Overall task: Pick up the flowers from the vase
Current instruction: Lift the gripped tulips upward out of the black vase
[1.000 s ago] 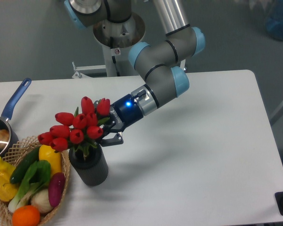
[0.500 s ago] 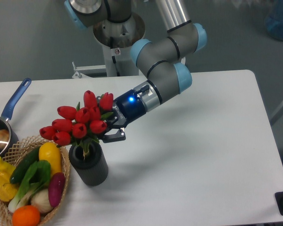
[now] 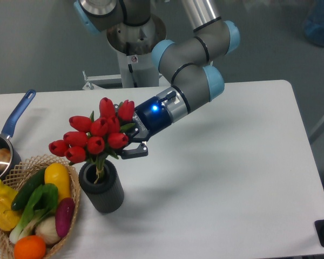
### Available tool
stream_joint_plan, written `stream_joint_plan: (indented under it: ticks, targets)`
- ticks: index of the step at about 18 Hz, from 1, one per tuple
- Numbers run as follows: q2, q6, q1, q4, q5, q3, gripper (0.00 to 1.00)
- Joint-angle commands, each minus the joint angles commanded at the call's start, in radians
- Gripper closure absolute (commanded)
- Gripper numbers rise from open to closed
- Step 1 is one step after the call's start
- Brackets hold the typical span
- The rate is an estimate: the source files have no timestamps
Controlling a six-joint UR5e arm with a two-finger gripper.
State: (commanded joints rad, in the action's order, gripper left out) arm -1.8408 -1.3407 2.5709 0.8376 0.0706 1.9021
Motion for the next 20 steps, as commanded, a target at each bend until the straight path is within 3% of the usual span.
stream_joint_plan:
  ticks: [20]
  targets:
    - [0.044,0.067,0.047,0.002,-0.092,-0.006,0.64]
